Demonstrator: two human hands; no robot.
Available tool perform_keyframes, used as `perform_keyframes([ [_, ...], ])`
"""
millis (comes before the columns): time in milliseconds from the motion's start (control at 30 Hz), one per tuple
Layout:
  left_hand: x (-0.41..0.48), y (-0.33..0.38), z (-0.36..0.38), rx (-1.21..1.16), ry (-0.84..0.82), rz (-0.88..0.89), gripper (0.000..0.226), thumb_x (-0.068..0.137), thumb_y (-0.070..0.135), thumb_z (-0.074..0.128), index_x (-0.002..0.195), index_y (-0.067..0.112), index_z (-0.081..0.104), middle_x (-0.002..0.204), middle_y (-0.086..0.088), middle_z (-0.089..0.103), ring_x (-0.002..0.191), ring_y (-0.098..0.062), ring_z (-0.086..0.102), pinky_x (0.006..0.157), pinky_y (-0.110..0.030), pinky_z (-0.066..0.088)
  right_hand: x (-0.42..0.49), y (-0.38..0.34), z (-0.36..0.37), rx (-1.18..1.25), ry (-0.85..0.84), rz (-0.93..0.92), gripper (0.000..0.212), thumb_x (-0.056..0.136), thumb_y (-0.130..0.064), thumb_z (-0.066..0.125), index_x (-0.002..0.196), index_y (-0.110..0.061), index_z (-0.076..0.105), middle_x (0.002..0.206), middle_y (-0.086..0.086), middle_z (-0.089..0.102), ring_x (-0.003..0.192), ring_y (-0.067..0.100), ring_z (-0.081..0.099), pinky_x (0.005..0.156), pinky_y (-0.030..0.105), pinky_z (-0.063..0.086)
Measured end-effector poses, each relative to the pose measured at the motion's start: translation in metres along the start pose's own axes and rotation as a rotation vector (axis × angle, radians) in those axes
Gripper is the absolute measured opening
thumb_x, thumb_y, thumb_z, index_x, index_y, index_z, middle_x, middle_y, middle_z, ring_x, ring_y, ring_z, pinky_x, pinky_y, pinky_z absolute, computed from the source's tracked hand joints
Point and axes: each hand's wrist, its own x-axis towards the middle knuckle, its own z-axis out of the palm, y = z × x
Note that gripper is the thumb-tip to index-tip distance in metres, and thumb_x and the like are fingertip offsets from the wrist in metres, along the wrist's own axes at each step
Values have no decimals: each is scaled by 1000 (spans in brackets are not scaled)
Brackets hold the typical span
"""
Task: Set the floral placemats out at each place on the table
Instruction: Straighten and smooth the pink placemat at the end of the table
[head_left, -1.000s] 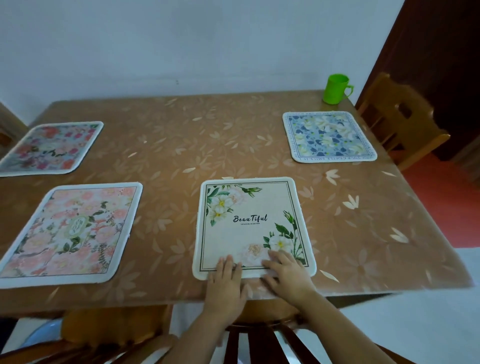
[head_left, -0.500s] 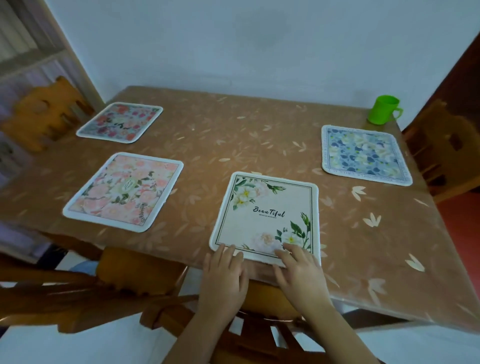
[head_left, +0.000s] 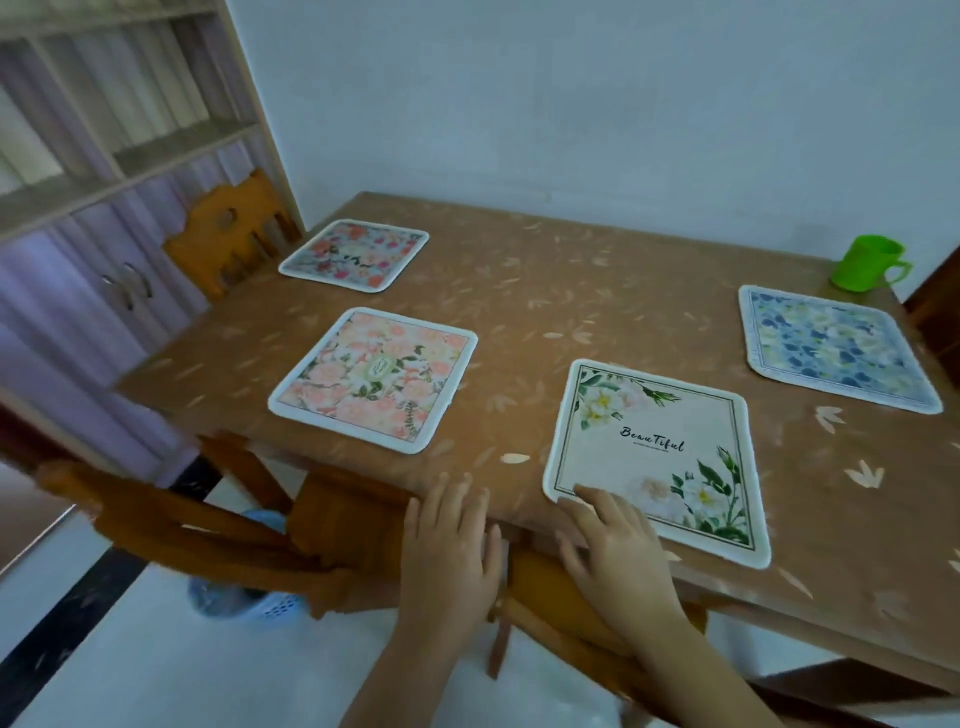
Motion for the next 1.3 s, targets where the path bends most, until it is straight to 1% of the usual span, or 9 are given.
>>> perform_keyframes([
  [133, -5, -69, -29, -22, 7, -13, 36, 88, 27, 53, 122, 14, 54, 135, -7, 50, 132, -26, 34, 108, -48, 23, 12, -75, 19, -2, 28, -13, 29, 69, -17, 75, 96, -11, 66, 98, 11, 68, 87, 32, 64, 77, 42, 53],
  [233, -5, -120, -51, -11, 4, -14, 38, 90, 29, 49, 125, 15, 52, 139, -6, 46, 134, -24, 30, 109, -47, 20, 22, -125, 35, 27, 44, -17, 30, 70, -15, 73, 98, -10, 65, 99, 13, 68, 87, 34, 64, 80, 47, 53],
  [333, -7, -166, -64, -14, -24, -32, 42, 93, 34, 41, 131, 18, 44, 144, -2, 38, 137, -21, 22, 112, -44, 15, 30, -165, 49, 59, 56, -14, 31, 73, -16, 71, 102, -12, 63, 99, 11, 67, 88, 32, 63, 81, 45, 51],
  [500, -7, -207, -71, -50, -64, -36, 42, 94, 35, 38, 133, 20, 41, 146, -1, 35, 138, -19, 19, 113, -42, 11, 45, -205, 64, 78, 49, -17, 33, 76, -18, 69, 108, -15, 61, 105, 10, 66, 95, 31, 61, 84, 47, 51],
  [633, 9, -232, -64, -56, -99, -34, 43, 95, 36, 34, 135, 22, 37, 148, 1, 31, 139, -16, 15, 114, -40, 6, 68, -219, 77, 56, 38, 3, 30, 76, -15, 69, 105, -11, 63, 105, 13, 66, 95, 34, 61, 82, 48, 51],
  [767, 42, -255, -55, -95, -118, -23, 42, 94, 34, 37, 134, 20, 39, 147, 0, 32, 138, -17, 16, 113, -41, 9, 98, -223, 95, 25, 25, 10, 30, 72, -14, 73, 100, -8, 65, 104, 14, 67, 92, 35, 63, 78, 47, 52],
  [933, 100, -284, -38, -59, -164, 44, 42, 94, 32, 37, 133, 18, 39, 145, -2, 34, 137, -18, 17, 112, -41, 8, 144, -217, 118, 12, -1, 69, 35, 71, -14, 73, 104, -8, 63, 105, 14, 66, 93, 35, 62, 77, 48, 51],
  [1100, 156, -306, -16, -5, -211, 124, 41, 94, 30, 38, 132, 17, 40, 143, -3, 36, 136, -19, 19, 111, -39, 8, 188, -198, 137, 56, 30, 219, 34, 79, -18, 66, 110, -7, 61, 112, 14, 64, 102, 34, 58, 85, 49, 49],
  [1300, 191, -316, 20, 67, -325, 206, 44, 94, 33, 36, 135, 18, 36, 147, -2, 30, 138, -18, 15, 113, -38, 8, 206, -173, 154, 17, -34, 284, 34, 80, -20, 64, 112, -9, 60, 114, 13, 62, 102, 34, 58, 87, 46, 46],
])
